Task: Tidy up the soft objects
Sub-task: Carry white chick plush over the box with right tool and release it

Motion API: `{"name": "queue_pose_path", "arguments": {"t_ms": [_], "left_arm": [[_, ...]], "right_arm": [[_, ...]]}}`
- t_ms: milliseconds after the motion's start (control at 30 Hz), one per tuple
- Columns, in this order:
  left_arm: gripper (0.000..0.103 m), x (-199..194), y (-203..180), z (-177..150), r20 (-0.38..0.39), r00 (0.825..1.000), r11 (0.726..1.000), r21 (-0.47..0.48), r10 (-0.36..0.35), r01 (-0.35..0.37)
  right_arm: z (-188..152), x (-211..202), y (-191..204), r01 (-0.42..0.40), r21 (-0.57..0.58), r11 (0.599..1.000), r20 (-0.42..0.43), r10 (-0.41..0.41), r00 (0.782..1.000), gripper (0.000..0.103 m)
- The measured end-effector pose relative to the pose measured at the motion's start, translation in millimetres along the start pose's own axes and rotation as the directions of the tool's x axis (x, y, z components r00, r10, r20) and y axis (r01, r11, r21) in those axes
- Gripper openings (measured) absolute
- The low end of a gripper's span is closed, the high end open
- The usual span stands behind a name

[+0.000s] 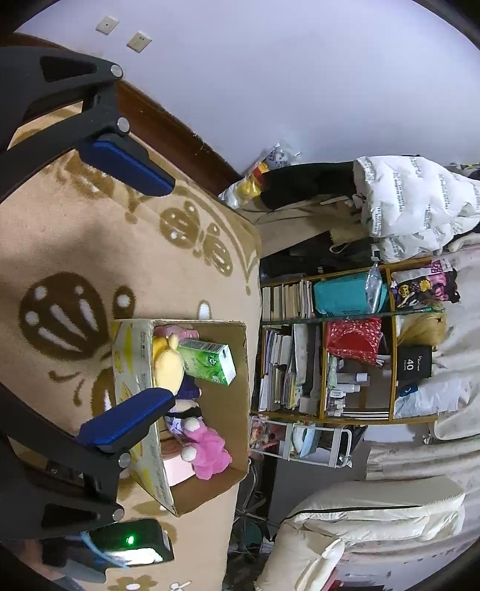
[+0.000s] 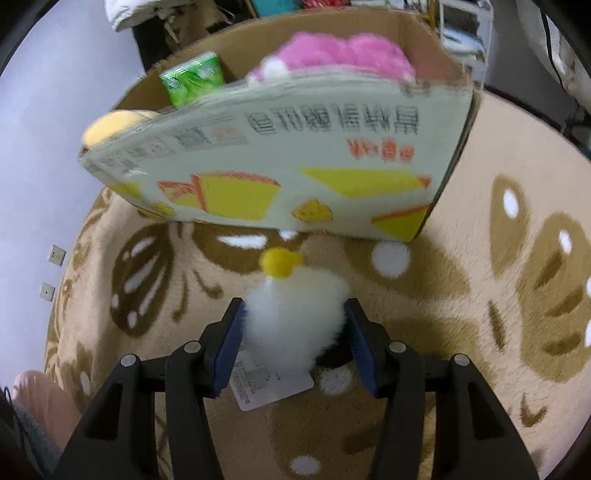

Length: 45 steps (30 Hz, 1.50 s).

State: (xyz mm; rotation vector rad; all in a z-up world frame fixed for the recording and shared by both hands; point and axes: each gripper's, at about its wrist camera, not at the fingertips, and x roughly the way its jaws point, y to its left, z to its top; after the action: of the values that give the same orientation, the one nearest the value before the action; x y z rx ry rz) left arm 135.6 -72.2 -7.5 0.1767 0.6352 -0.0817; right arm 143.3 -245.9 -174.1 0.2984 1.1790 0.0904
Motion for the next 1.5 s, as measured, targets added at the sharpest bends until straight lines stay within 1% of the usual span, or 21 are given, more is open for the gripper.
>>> {"name": "queue_pose_path", "arguments": {"t_ms": [33, 67, 100, 200, 300, 400, 467, 533, 633, 733, 767, 867, 933, 1000, 1067, 1167, 1233, 1267, 1333, 1433, 1500], "left_arm": [[0.103, -2.6, -0.3, -0.1, 0.005, 1.000, 1.000, 0.005, 0.004, -0.004], [0.103, -4.2, -1.3, -0.3, 0.009, 1.000, 1.000, 0.012, 0.007, -0.007], [0.103, -5.4, -1.6, -1.1, 0.010, 1.000, 1.000, 0.019, 0.008, -0.009], [0.103, -8.7, -3.0, -4.8, 0.014, 1.000, 0.999, 0.040, 0.021, -0.022], [0.103, -15.9, -2.4, -8.8, 0.027, 0.999, 0.999, 0.041, 0.024, -0.025], [0.103, -21.9, -0.1, -10.1, 0.026, 0.999, 0.999, 0.037, 0.019, -0.020], [0.103, -24.5, 0.0, -11.4, 0.025, 0.999, 0.999, 0.045, 0.023, -0.024], [0.103, -29.1, 2.9, -11.0, 0.027, 0.999, 0.999, 0.044, 0.024, -0.025], [0.103, -36.5, 8.0, -11.1, 0.033, 0.999, 1.000, 0.021, 0.019, -0.020], [0.103, -39.6, 10.8, -10.3, 0.038, 0.999, 1.000, 0.005, 0.026, -0.026], [0.103, -40.6, 11.9, -9.1, 0.044, 0.998, 0.999, 0.003, 0.033, -0.033], [0.103, -49.5, 16.2, -7.1, 0.082, 0.996, 0.999, -0.006, 0.044, -0.044], [0.103, -51.3, 17.9, -3.6, 0.075, 0.997, 0.999, -0.013, 0.033, -0.033], [0.103, -54.0, 21.6, -1.8, 0.080, 0.996, 0.999, -0.021, 0.031, -0.030], [0.103, -56.3, 24.7, -1.6, 0.081, 0.996, 0.999, -0.029, 0.036, -0.034], [0.103, -58.7, 27.4, -0.7, 0.072, 0.997, 0.999, -0.035, 0.037, -0.034], [0.103, -62.7, 28.6, -1.4, 0.074, 0.997, 0.999, -0.034, 0.037, -0.035], [0.103, -64.0, 28.7, -1.4, 0.075, 0.996, 0.999, -0.034, 0.040, -0.037], [0.103, -66.9, 28.8, -0.3, 0.075, 0.997, 0.999, -0.034, 0.036, -0.033], [0.103, -71.7, 28.7, 1.3, 0.081, 0.996, 0.999, -0.031, 0.035, -0.033], [0.103, -74.8, 27.0, 2.1, 0.089, 0.995, 0.999, -0.024, 0.035, -0.033]], "right_arm": [[-1.0, 5.8, -2.6, 0.003, 0.011, 1.000, -0.015, -0.003, 1.000, 0.048], [-2.1, 8.1, -3.8, 0.024, 0.006, 1.000, -0.012, -0.024, 1.000, 0.040], [-2.8, 7.9, -4.5, 0.033, 0.000, 0.999, -0.002, -0.033, 0.999, 0.040], [-2.9, 2.7, -5.8, 0.013, 0.010, 1.000, 0.024, -0.014, 1.000, 0.038], [-5.3, -9.4, -2.3, 0.017, -0.006, 1.000, 0.051, -0.017, 0.999, 0.038], [-9.4, -34.5, 7.8, -0.001, -0.031, 1.000, 0.105, 0.005, 0.994, 0.038], [-11.2, -57.3, 16.3, -0.009, -0.062, 0.998, 0.157, 0.018, 0.987, 0.038], [-8.8, -83.8, 23.9, -0.018, -0.083, 0.996, 0.228, 0.037, 0.973, 0.038], [5.6, -115.9, 33.2, -0.037, -0.092, 0.995, 0.324, 0.065, 0.944, 0.038], [25.8, -135.3, 39.4, -0.048, -0.089, 0.995, 0.372, 0.078, 0.925, 0.038], [32.3, -136.1, 43.4, -0.049, -0.091, 0.995, 0.380, 0.081, 0.921, 0.039], [56.7, -144.2, 50.2, -0.026, -0.107, 0.994, 0.411, 0.068, 0.909, 0.039], [71.6, -149.6, 55.3, -0.012, -0.116, 0.993, 0.442, 0.063, 0.895, 0.040], [86.3, -155.0, 57.9, -0.018, -0.110, 0.994, 0.469, 0.068, 0.880, 0.041], [94.4, -157.4, 59.6, -0.022, -0.104, 0.994, 0.482, 0.070, 0.873, 0.042], [102.3, -152.0, 62.7, 0.006, -0.108, 0.994, 0.476, 0.047, 0.878, 0.042], [102.4, -146.5, 62.0, -0.009, -0.100, 0.995, 0.462, 0.054, 0.885, 0.043], [101.8, -142.4, 62.4, -0.016, -0.099, 0.995, 0.449, 0.059, 0.892, 0.047], [99.0, -135.4, 61.0, -0.003, -0.102, 0.995, 0.433, 0.047, 0.900, 0.053], [93.7, -132.3, 59.9, 0.009, -0.115, 0.993, 0.411, 0.040, 0.911, 0.059], [91.5, -133.8, 59.5, 0.019, -0.119, 0.993, 0.410, 0.032, 0.912, 0.065]]}}
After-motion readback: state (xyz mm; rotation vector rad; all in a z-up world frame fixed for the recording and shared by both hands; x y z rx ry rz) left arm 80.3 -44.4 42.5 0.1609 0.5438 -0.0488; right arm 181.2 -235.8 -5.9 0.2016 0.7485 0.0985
